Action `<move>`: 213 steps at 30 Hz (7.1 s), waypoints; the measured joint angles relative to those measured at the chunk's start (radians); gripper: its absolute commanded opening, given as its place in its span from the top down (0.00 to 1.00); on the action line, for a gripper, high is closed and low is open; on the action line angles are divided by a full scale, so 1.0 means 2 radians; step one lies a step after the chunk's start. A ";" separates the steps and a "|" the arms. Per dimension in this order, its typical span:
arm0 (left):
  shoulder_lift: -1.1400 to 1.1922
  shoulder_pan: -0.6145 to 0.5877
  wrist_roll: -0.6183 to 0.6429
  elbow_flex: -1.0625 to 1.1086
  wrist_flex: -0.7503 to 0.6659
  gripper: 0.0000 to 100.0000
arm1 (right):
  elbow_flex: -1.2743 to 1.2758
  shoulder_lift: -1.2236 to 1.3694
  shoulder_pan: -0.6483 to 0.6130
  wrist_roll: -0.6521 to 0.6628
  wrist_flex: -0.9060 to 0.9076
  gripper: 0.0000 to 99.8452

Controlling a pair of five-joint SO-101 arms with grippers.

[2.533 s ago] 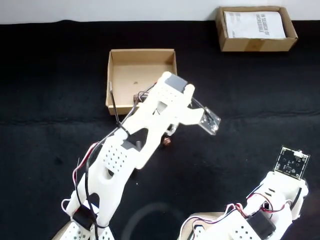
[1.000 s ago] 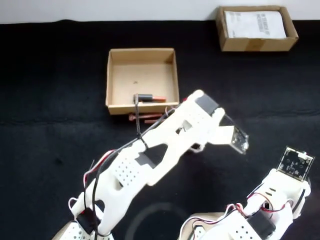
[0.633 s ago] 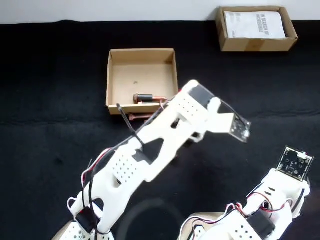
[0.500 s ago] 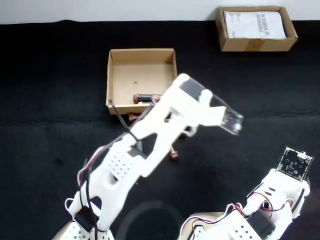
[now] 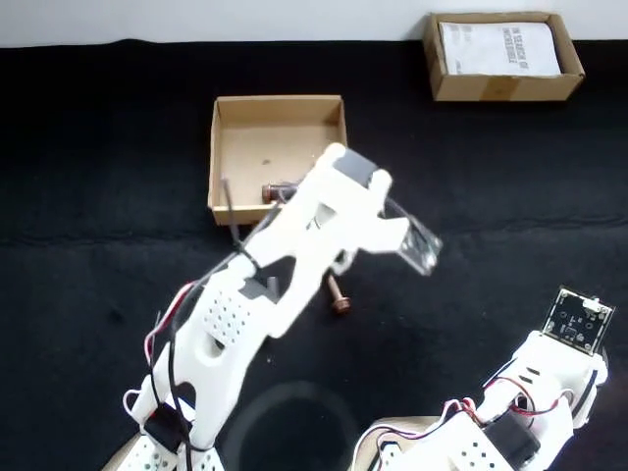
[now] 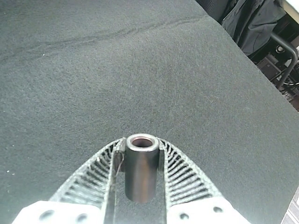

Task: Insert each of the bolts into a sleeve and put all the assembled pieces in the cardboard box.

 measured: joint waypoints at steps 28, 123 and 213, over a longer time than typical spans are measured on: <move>0.012 0.045 -0.001 0.028 0.004 0.99 | 0.001 0.000 0.000 0.011 0.000 0.99; -0.740 0.028 0.964 0.696 -0.551 0.99 | -0.042 0.000 -0.648 -0.265 0.000 0.99; -0.776 0.056 0.918 0.792 -0.652 0.99 | -0.042 0.000 -0.620 -0.265 0.006 0.99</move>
